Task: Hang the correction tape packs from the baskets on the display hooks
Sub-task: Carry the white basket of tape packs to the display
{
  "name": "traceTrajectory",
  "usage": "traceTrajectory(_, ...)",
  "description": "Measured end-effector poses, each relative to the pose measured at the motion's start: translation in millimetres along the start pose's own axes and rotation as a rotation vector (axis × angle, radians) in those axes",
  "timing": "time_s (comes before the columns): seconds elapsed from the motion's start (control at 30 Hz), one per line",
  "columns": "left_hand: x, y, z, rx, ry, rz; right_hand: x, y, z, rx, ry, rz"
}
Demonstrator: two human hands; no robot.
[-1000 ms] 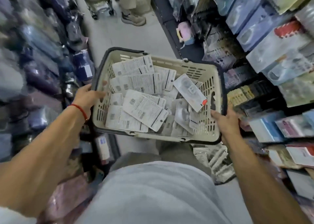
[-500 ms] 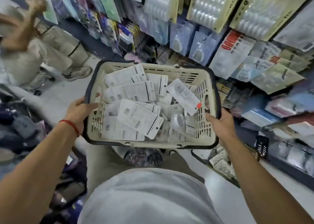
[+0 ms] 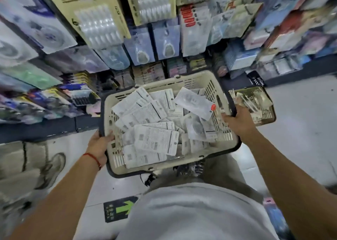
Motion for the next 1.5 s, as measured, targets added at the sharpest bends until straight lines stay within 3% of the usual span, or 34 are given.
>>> traceTrajectory(0.17,-17,-35,29,0.048,-0.134,-0.064,62,-35,0,-0.044,-0.051,0.123)
traceTrajectory(0.37,-123,-126,69,0.190,-0.081,-0.240,177,-146,39,-0.124,-0.063,0.241)
traceTrajectory(0.73,-304,-330,78,0.266,-0.036,-0.390,348,-297,160,-0.055,0.097,0.302)
traceTrajectory(0.97,-346,-403,47,0.357,-0.068,-0.207,376,-331,222,-0.025,0.034,0.278)
traceTrajectory(1.17,-343,-423,49,0.466,-0.537,-0.039,375,-333,243,0.077,0.184,0.212)
traceTrajectory(1.5,-343,-438,46,0.463,-0.584,0.078,376,-334,251,0.351,0.312,0.150)
Point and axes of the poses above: each hand's wrist, its own y-axis away from the middle knuckle, its own z-axis out of the palm, x = y × z, the point moved 6 cm from there along -y, towards the middle knuckle, and after that the axes turned 13 degrees about -x, right-handed, at the moved point
